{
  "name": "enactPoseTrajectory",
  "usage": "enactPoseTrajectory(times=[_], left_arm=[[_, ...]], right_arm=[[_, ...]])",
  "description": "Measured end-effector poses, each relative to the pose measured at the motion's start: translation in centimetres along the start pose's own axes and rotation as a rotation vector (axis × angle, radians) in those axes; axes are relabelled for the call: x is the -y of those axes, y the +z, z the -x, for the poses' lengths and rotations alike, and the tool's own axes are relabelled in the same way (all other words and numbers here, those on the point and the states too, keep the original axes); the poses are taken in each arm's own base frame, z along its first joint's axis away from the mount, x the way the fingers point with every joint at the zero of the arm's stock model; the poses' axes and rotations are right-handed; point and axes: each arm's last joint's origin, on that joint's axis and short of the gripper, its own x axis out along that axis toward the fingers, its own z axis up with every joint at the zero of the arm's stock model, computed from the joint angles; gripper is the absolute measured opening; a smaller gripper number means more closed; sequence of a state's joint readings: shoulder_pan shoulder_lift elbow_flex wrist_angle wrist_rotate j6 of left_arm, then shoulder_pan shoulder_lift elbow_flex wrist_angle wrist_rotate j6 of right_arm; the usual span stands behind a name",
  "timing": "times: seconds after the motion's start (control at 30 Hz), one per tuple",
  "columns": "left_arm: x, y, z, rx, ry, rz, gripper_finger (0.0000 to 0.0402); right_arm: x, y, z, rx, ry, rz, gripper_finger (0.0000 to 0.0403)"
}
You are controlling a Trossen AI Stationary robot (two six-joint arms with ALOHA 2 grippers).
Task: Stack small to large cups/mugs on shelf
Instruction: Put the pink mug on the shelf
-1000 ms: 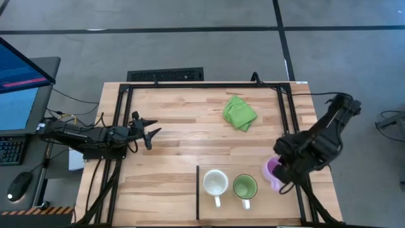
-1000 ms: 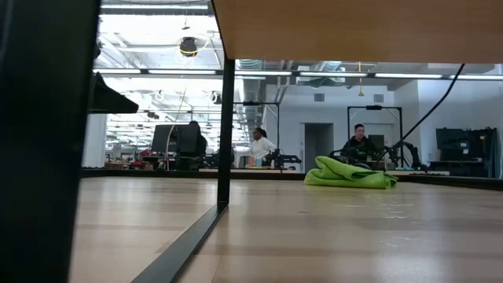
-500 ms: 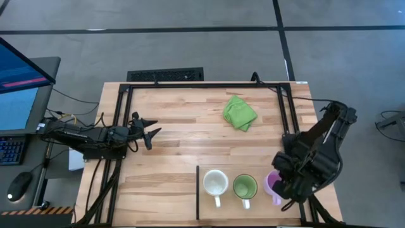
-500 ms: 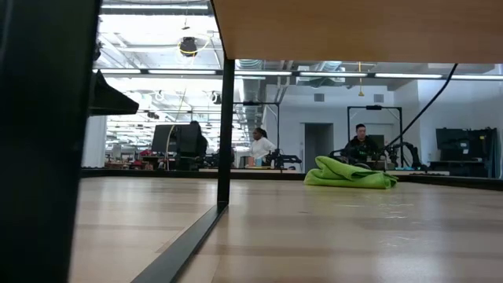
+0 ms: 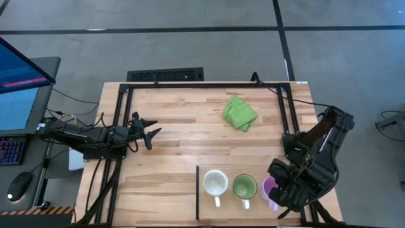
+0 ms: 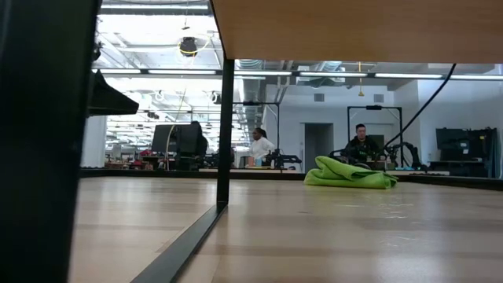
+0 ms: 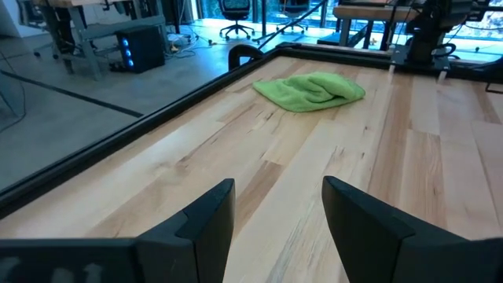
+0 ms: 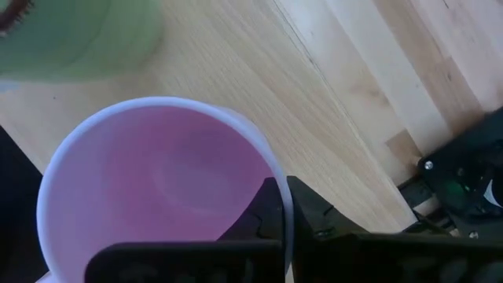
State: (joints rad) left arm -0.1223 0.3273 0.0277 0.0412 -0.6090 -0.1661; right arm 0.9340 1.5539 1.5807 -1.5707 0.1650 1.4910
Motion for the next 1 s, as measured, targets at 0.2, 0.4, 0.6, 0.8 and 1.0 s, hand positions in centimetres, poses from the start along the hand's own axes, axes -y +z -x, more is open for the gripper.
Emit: enactPoseTrajectory(times=[0.2,0.4,0.6,0.8,1.0], left_arm=[[0.00,-0.01,0.00,-0.001,0.000,-0.001,0.0185],[0.00,-0.01,0.00,-0.001,0.000,-0.001,0.0185],[0.00,-0.01,0.00,-0.001,0.000,-0.001,0.0185],[0.00,-0.01,0.00,-0.001,0.000,0.003,0.0185],[0.00,-0.01,0.00,-0.001,0.000,0.005,0.0185]], right_arm=[[0.00,-0.01,-0.07,0.000,-0.005,0.000,0.0026],[-0.02,-0.03,-0.15,-0.003,-0.008,0.018,0.0034],[0.08,-0.01,-0.01,-0.004,0.003,0.032,0.0022],[0.12,0.08,0.47,0.001,0.019,0.021,0.0030],[0.14,0.10,0.54,0.007,0.021,0.021,0.0034]])
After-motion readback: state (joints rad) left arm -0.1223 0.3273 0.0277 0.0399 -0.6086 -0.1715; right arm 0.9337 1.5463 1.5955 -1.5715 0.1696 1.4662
